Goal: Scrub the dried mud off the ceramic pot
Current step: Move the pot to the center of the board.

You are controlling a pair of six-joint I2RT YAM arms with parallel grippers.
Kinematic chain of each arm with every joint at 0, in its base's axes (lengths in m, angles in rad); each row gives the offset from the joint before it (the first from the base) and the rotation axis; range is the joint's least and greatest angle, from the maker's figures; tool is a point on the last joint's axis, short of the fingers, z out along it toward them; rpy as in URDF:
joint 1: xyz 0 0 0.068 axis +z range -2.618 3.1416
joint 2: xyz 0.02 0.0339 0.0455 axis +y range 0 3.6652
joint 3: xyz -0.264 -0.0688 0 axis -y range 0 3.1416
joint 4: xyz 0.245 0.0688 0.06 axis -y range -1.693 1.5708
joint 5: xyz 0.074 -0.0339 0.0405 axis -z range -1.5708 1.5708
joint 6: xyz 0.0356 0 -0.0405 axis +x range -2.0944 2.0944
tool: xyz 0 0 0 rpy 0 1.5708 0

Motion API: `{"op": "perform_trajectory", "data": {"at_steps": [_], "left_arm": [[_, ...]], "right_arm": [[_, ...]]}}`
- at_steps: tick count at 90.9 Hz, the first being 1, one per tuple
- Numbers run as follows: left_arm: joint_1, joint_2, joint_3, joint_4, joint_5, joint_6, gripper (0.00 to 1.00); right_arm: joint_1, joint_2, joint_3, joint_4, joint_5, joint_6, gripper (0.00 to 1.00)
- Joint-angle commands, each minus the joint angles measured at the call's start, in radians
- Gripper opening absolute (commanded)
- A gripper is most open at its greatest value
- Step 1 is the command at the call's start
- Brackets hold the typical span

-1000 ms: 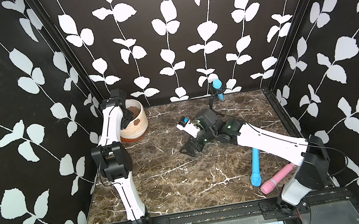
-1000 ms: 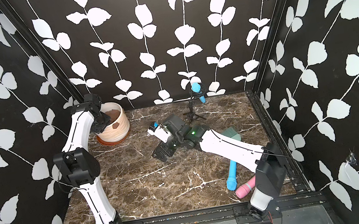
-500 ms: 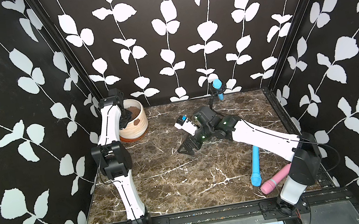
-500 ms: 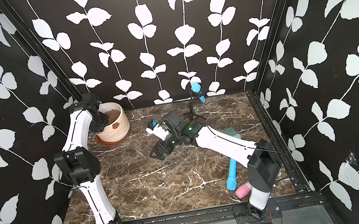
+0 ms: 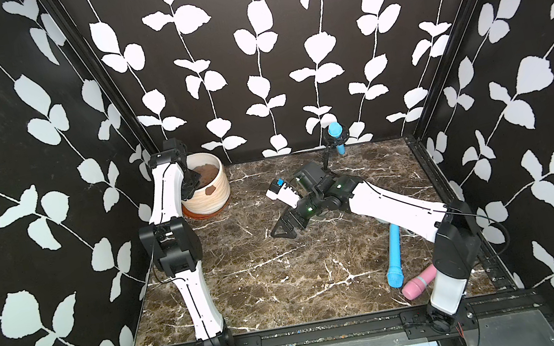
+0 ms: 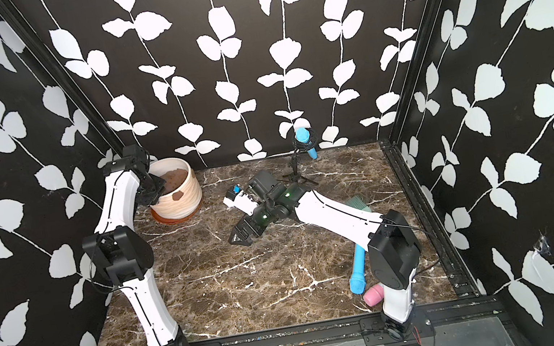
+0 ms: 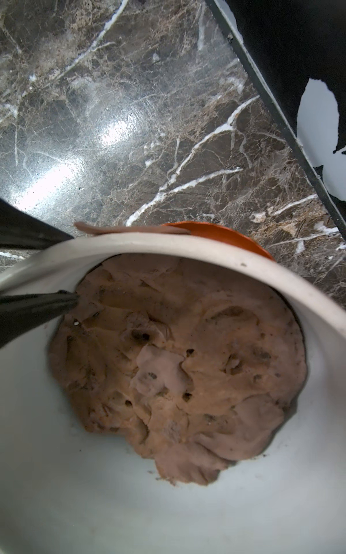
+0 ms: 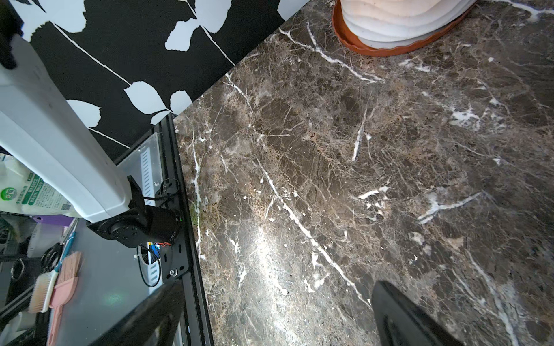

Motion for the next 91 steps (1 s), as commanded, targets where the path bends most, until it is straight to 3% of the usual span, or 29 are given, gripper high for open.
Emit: {"op": "perform_trajectory", "data": {"at_steps": [1,8,32,42,59,70,77,91], "left_arm": [[-0.006,0.103,-0.053,-0.116,0.033,0.096,0.15],[-0.007,0.091,-0.058,-0.132,0.029,0.113,0.09],[-0.024,0.0,-0.188,-0.104,0.114,0.171,0.09],[-0.057,-0.063,-0.286,-0.064,0.104,0.195,0.08],[-0.12,-0.131,-0.393,-0.03,0.133,0.224,0.08],[-0.152,-0.181,-0.462,0.008,0.163,0.222,0.08],[-0.169,-0.202,-0.497,0.016,0.19,0.224,0.07],[-0.205,-0.249,-0.551,0.025,0.227,0.245,0.07]], "right_arm": [[-0.009,0.016,0.041,0.001,-0.043,0.021,1.0],[-0.01,0.02,0.047,0.001,-0.05,0.03,1.0],[-0.018,0.043,0.096,-0.033,0.0,0.065,1.0],[-0.028,0.044,0.116,-0.082,0.164,0.097,1.0],[-0.057,-0.057,0.035,-0.095,0.65,0.171,1.0],[-0.065,-0.143,-0.054,-0.067,0.862,0.218,1.0],[-0.087,-0.2,-0.119,-0.05,0.904,0.262,1.0],[-0.149,-0.302,-0.225,-0.022,0.845,0.323,1.0]]}}
